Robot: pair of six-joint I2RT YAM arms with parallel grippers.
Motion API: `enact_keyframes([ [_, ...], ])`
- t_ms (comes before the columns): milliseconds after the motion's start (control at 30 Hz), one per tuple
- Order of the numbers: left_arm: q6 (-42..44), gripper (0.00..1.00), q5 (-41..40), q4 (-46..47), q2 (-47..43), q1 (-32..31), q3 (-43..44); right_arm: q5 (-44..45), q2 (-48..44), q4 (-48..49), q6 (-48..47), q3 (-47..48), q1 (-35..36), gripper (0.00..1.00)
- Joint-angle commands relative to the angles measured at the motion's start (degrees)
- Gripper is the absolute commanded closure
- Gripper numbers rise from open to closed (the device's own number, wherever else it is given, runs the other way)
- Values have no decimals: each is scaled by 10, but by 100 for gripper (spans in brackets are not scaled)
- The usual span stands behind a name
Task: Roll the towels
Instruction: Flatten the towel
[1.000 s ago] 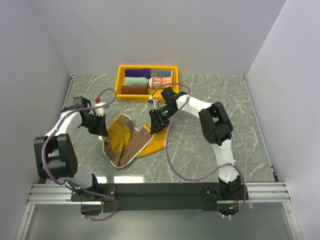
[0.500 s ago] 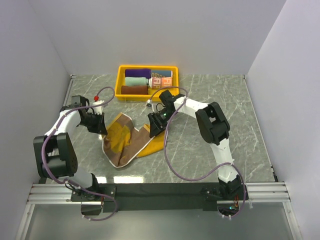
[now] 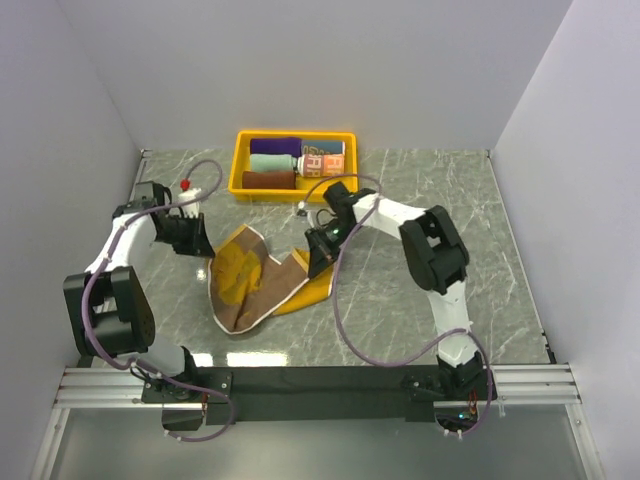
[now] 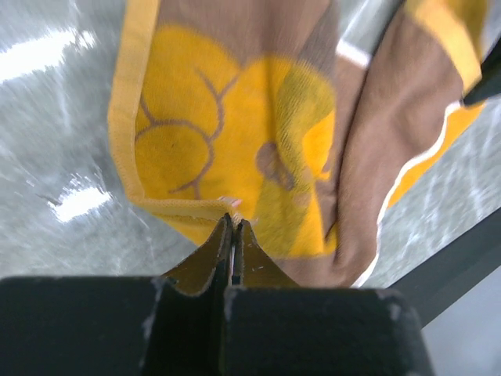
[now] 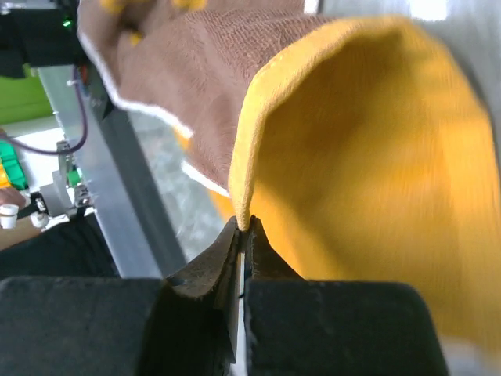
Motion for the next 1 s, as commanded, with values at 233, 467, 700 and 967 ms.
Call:
enact_keyframes([
  [233, -90, 100, 96, 16, -46, 40, 173, -23, -192, -153, -96, 53, -214, 100],
  [467, -125, 100, 142, 29, -4, 54, 317, -34, -208, -222, -113, 177, -305, 100],
  [700, 37, 100, 161, -120, -56, 89, 278, 6, -387, -249, -187, -23, -324, 100],
  [967, 246, 93, 41, -169, -127, 88, -13, 155, -369, -225, -222, -241, -315, 100],
])
